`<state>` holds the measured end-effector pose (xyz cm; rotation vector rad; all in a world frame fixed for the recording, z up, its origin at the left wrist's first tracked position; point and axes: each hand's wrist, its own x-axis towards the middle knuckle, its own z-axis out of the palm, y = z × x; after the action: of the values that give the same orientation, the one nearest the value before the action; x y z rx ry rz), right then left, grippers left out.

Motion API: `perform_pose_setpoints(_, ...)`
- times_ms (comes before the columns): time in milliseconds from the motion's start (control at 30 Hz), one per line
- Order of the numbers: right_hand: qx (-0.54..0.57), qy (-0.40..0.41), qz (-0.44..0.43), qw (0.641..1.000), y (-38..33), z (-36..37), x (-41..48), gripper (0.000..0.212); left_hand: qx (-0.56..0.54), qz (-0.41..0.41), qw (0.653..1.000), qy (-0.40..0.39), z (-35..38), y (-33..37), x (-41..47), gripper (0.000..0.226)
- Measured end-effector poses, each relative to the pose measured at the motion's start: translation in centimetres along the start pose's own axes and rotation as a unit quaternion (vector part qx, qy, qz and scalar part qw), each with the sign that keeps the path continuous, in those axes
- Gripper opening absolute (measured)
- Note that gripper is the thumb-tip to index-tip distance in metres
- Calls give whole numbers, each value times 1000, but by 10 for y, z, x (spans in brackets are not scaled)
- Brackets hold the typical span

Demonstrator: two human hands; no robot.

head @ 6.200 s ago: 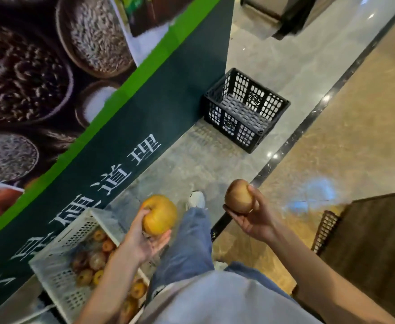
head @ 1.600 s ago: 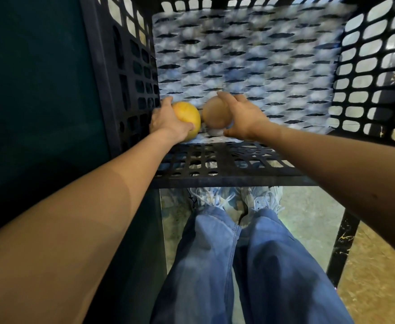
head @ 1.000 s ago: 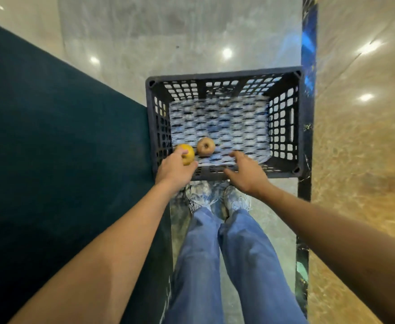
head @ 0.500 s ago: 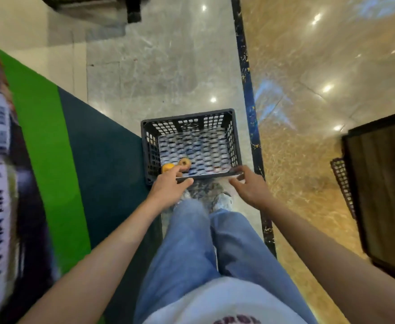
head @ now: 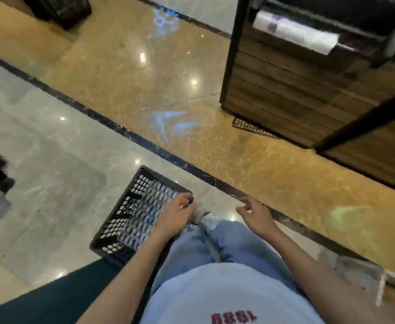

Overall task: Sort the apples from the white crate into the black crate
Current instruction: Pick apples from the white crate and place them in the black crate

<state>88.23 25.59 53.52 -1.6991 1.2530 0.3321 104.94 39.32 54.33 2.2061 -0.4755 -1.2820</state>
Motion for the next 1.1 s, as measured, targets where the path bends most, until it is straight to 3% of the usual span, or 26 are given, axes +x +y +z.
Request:
perform_pose_setpoints(133, 173, 115, 106, 972, 40, 3, -44, 35, 80, 69, 991, -78, 13, 37, 16, 38)
perform_pose_setpoints(433, 398, 275, 304, 821, 144, 35, -124, 32, 235, 172, 920, -261, 132, 114, 21, 37)
perform_pose_setpoints(633, 495, 316, 332, 739, 206, 14, -142, 32, 299, 201, 873, -328, 227, 144, 0, 34)
perform_pose_setpoints(800, 516, 343, 317, 718, 256, -24, -154, 35, 317, 175, 872, -329, 280, 156, 11, 32)
perform_pose_setpoints(1100, 571, 419, 339, 619, 342, -89, -170, 18, 350, 157, 867, -319, 368, 205, -5, 25)
